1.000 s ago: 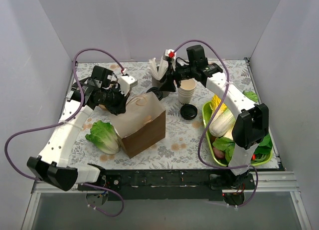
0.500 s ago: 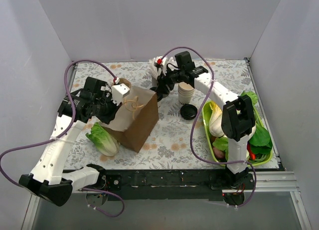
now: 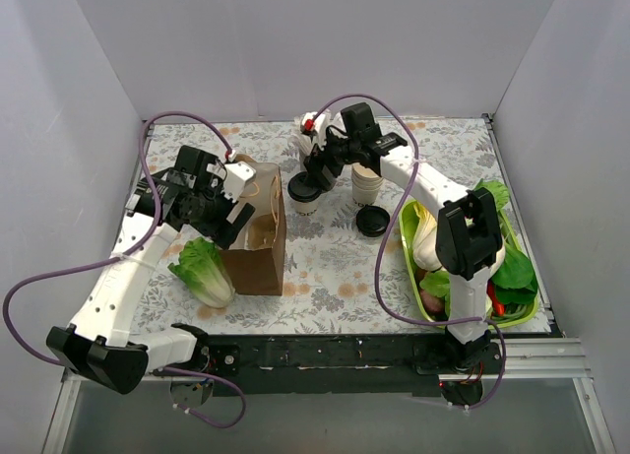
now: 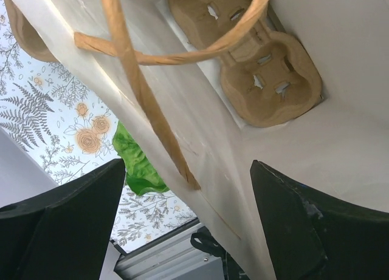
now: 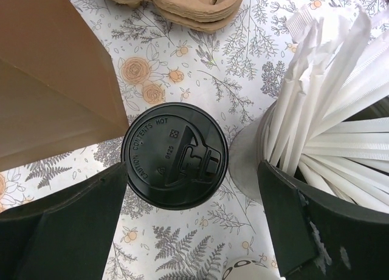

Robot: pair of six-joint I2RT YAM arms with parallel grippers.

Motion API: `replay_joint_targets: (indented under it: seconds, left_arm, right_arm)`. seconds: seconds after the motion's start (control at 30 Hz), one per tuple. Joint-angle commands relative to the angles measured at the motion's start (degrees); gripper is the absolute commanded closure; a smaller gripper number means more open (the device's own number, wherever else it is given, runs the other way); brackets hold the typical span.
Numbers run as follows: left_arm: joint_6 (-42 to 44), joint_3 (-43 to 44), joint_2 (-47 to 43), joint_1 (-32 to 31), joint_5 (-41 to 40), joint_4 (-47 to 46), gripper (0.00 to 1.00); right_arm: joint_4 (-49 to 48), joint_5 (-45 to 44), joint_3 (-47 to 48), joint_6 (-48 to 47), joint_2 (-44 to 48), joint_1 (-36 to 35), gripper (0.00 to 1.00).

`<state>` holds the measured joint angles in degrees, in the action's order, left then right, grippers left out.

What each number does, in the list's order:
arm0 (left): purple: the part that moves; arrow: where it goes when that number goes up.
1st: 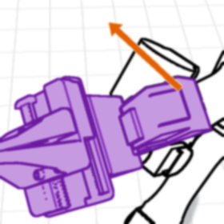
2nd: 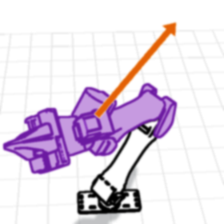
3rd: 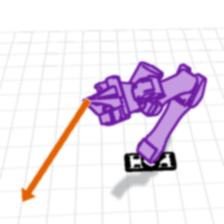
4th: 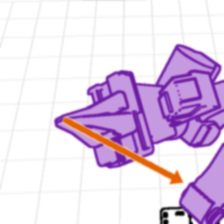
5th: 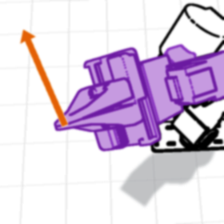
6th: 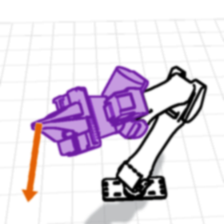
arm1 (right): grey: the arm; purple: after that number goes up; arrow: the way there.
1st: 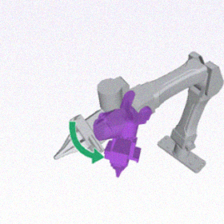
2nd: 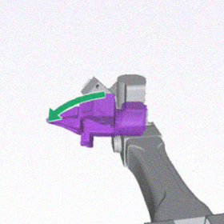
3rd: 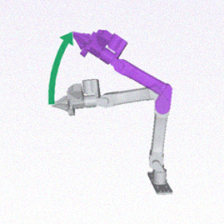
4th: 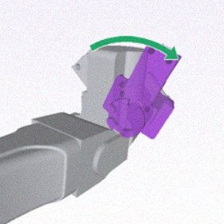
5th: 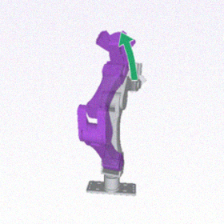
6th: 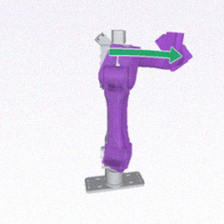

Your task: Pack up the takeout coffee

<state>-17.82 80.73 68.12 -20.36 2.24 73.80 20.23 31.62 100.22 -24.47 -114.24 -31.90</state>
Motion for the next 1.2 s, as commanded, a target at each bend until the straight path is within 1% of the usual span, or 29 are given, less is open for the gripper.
replay_joint_targets:
  seconds: [0.0, 0.27, 0.43, 0.7, 0.8, 0.97, 1.17]
  left_arm:
    - [-0.19, 2.33, 0.17, 0.32, -0.57, -0.24, 0.14]
    - [-1.16, 2.51, 0.79, 0.32, -0.22, -0.59, 0.14]
    - [-1.25, 2.07, 0.61, 0.32, 0.13, -0.32, 0.14]
    - [-1.33, 0.66, 0.44, 0.50, 1.01, -1.11, 0.14]
    - [-1.25, 0.57, 0.61, 0.41, 1.10, -1.20, 0.14]
    - [-0.98, 0.48, 0.96, 0.41, 1.63, -1.38, 0.14]
    - [-0.90, 0.31, 1.23, 0.41, 2.24, -1.38, 0.14]
  right_arm:
    - [-1.77, -1.56, -0.82, -1.90, 0.95, -0.97, 0.04]
    - [-0.54, -1.91, 0.85, -2.60, -1.16, -2.46, 0.04]
    - [-0.01, -4.10, 1.73, -2.69, -2.75, -3.17, 0.02]
    - [-0.10, -7.00, 1.73, -3.30, -3.98, -4.40, 0.02]
    - [-0.19, -7.36, 1.73, -3.22, -4.24, -4.40, 0.04]
    - [-0.19, -5.78, 2.43, -1.99, -4.33, -4.31, 0.06]
    - [-0.01, -3.84, 2.87, 1.00, -4.33, -4.31, 0.04]
